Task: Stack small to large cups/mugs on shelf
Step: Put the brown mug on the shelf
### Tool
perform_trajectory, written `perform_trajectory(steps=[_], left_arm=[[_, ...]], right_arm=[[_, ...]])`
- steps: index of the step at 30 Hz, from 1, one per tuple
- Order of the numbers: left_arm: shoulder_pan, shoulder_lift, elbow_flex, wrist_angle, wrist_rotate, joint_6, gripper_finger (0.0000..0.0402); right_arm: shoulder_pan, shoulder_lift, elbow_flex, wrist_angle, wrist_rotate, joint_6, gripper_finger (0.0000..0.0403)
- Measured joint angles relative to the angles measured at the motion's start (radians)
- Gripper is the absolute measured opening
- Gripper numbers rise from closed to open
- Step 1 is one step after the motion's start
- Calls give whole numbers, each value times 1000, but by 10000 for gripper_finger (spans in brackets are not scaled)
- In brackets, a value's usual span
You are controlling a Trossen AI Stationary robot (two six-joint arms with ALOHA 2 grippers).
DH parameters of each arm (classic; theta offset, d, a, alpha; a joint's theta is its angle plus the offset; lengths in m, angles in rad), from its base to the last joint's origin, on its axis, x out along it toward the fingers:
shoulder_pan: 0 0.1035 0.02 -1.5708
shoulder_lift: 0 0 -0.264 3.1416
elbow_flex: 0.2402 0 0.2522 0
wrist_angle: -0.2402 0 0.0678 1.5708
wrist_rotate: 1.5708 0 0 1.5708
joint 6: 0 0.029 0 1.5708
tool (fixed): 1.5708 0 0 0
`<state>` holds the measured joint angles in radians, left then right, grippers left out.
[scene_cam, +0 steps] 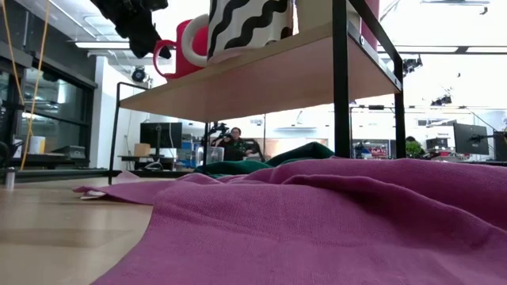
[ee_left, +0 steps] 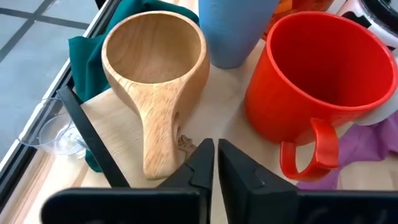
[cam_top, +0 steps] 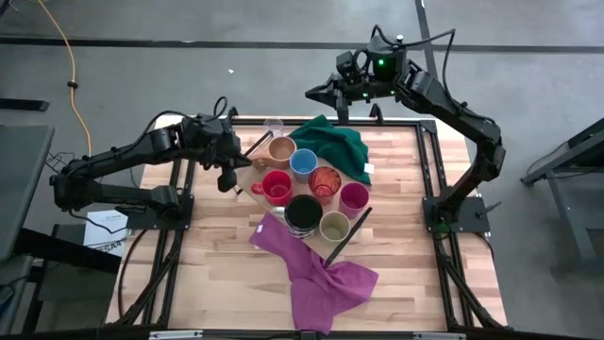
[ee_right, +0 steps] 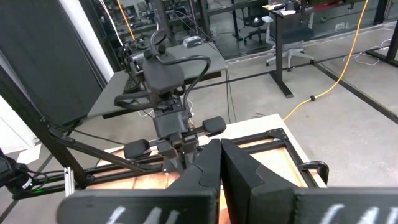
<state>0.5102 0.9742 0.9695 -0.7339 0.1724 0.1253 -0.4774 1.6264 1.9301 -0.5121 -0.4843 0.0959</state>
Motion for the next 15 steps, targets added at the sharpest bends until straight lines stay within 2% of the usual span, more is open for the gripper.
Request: perform_trajectory(steps=[15], left_arm=[[0,115,0,1,-6,55,3]], right_arm=[[2,0,0,0,-2,2,0]])
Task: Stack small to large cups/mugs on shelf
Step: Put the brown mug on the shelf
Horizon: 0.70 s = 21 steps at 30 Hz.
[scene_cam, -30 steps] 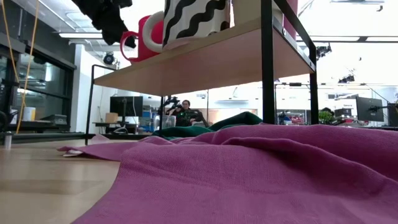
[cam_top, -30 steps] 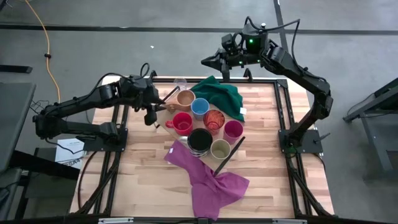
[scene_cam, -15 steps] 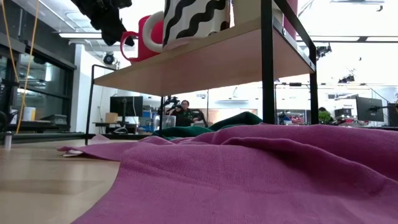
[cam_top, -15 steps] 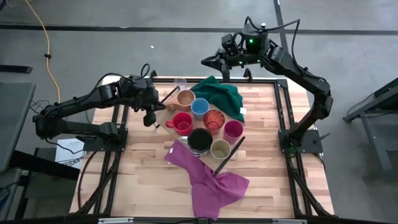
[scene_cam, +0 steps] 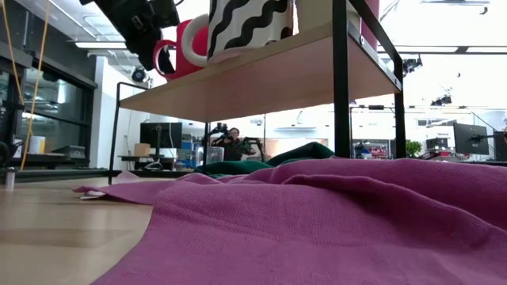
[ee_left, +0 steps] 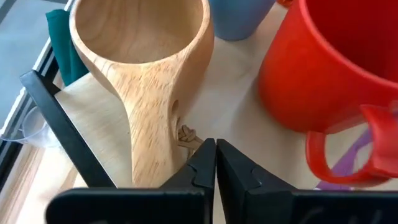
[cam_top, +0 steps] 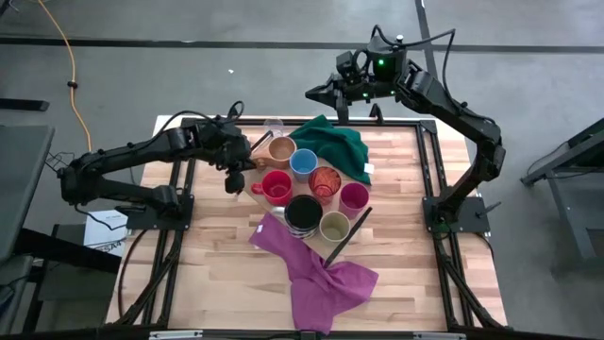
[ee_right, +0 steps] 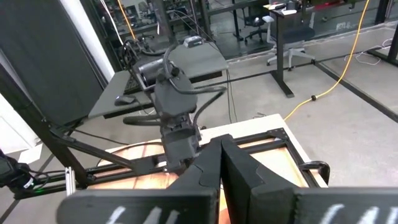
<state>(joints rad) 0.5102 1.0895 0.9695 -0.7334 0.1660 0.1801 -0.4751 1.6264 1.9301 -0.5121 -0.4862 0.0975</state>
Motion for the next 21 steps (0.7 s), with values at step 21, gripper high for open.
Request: perform_trajectory(steps=[21], left_arm=[[1,21,0,60,-139,36,0]], right_arm=[[0,0,0,0,0,6,0]])
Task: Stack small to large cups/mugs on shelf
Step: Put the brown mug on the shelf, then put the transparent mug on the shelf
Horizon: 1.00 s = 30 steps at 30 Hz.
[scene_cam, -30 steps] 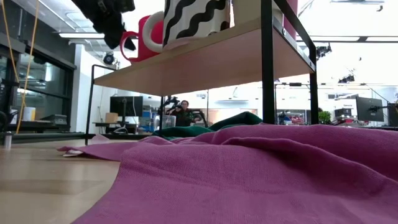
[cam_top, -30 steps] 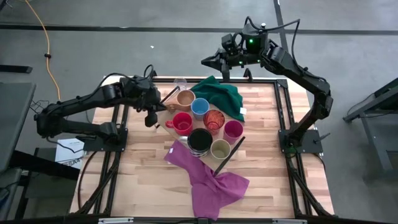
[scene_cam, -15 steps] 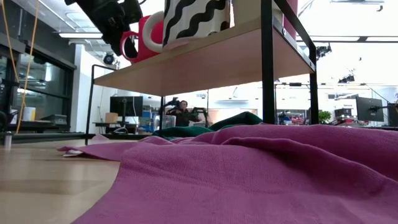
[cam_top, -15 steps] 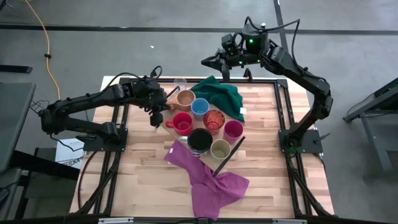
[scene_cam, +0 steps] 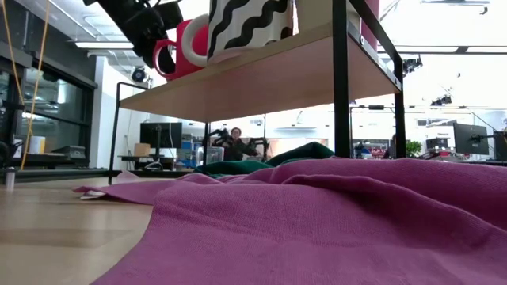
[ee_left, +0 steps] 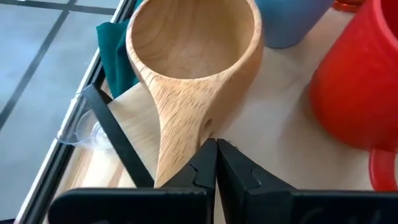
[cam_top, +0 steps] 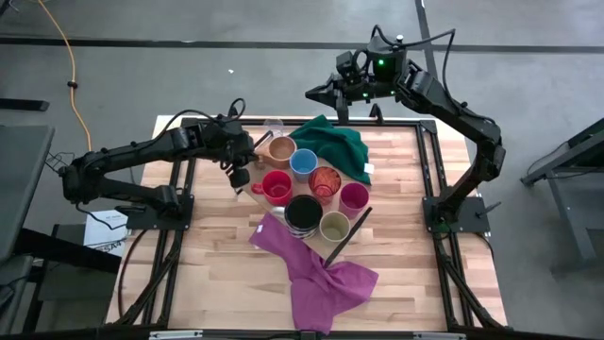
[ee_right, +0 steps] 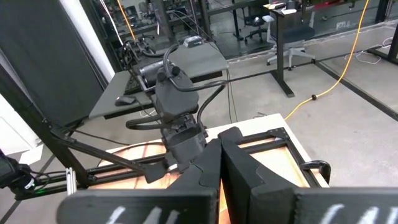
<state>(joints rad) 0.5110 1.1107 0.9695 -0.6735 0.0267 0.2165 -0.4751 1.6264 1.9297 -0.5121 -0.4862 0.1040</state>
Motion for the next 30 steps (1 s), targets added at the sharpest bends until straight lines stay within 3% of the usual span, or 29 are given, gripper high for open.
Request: perform_trajectory(steps=[11,19,23,30], left_arm=[[13,16,0,55,-50,9,0],[25,-6,1,128,31,5,1],[26,-63,65,90,28,16,0],[34,-156,181,40,-67,75,16]], right_arm=[[4,0,0,0,1,0,0],[19,0,0,-5,2,-7,0],[18,0,0,-13,2,-8,0],[11,0,0,-3,21,-11,0]])
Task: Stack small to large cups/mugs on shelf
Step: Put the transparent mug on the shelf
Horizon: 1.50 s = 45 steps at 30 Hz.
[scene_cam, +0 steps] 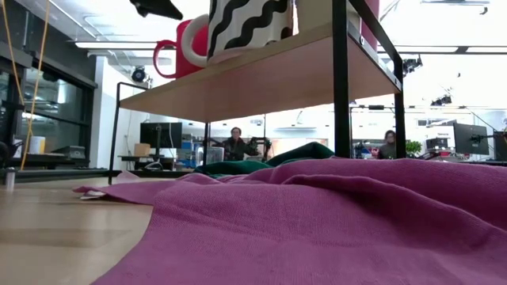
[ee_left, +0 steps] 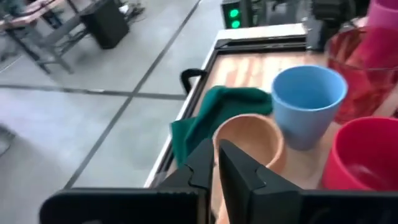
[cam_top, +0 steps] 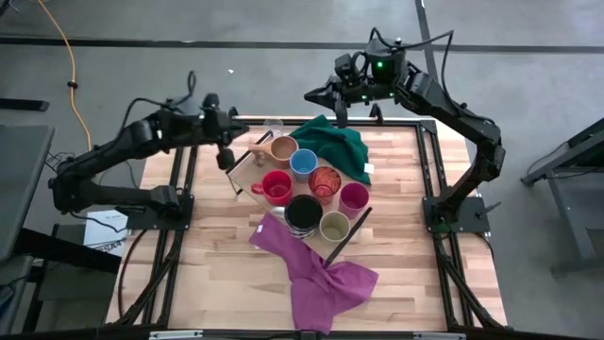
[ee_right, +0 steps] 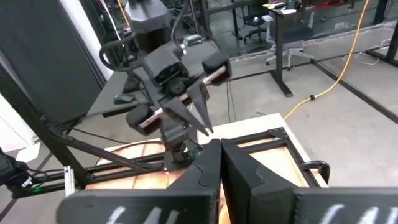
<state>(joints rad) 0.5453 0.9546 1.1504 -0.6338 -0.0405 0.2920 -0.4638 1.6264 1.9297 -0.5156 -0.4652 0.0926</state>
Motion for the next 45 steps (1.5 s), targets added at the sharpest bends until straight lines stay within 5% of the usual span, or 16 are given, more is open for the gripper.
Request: perform_trajectory(steps=[9,20,26,34,45], left_arm=[[237,8,-13,-157,7,21,77],[480,81,-20,-49,297,96,107],[482,125,-20,-5,314,77,104],[482,211,-20,26,305,-43,104],[504,369,-20,89,315,-69,104]], right_arm=[[-36,0,0,-1,70,32,0],[-78,12,0,-36,185,102,0],[-147,59,0,-73,169,96,6],[-230,177,0,-54,-58,53,48],[-303,203,0,-38,-66,73,55]])
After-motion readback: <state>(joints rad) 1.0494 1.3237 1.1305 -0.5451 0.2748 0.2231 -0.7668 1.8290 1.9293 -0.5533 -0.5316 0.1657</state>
